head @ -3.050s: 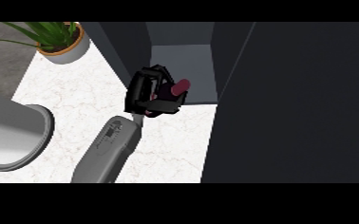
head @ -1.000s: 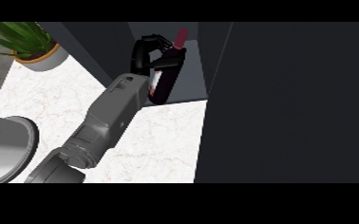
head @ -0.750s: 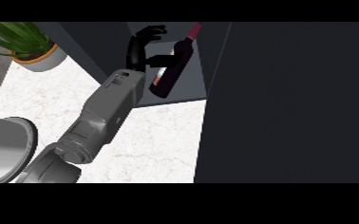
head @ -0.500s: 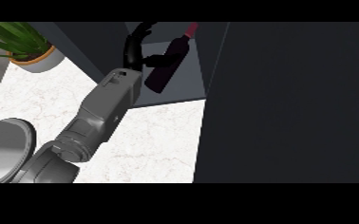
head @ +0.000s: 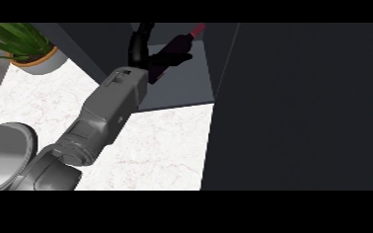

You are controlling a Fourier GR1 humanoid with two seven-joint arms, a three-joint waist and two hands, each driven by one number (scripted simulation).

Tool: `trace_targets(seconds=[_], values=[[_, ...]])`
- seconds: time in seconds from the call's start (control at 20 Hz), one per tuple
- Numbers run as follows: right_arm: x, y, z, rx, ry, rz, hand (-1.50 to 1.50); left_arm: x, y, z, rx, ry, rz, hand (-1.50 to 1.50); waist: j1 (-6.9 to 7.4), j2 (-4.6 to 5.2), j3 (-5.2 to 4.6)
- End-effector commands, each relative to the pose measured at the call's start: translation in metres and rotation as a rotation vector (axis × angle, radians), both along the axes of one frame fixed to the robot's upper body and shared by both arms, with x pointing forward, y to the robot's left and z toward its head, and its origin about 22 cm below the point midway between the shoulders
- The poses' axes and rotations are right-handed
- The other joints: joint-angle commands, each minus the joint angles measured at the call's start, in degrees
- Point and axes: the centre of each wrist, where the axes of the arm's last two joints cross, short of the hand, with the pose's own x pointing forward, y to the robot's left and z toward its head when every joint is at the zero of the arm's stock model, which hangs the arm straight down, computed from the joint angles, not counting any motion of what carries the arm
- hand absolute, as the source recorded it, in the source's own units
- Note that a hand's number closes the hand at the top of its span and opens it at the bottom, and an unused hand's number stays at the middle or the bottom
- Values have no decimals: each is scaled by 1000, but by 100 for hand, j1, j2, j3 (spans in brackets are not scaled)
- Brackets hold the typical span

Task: Pick up the wine, place it into the cabinet and close the cabinet

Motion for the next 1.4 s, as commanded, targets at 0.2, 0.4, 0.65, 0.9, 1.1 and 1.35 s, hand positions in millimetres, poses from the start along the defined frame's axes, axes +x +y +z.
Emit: trace_targets(seconds=[0.2, 0.4, 0.65, 0.9, 1.1, 1.35], values=[[-20, -9, 32, 74, 16, 38, -150, 6, -17, 22, -176, -107, -154, 150, 144, -57, 8], [-25, -12, 38, 76, 16, 27, -150, 4, -35, 24, -230, -107, -244, 150, 264, -125, 10], [-27, -14, 41, 88, 39, -1, -150, 9, -42, 43, -260, -82, -270, -150, 383, -182, 16], [-28, -19, 37, 59, 39, -8, -150, 4, -51, 38, -278, -83, -298, -150, 405, -235, 29], [-30, -14, 34, 63, 44, -27, -150, 0, -47, 27, -285, -99, -292, -150, 438, -238, 19], [-32, -20, 45, 43, 57, -46, -150, -9, -40, 9, -343, -57, -355, -150, 545, -285, 15]])
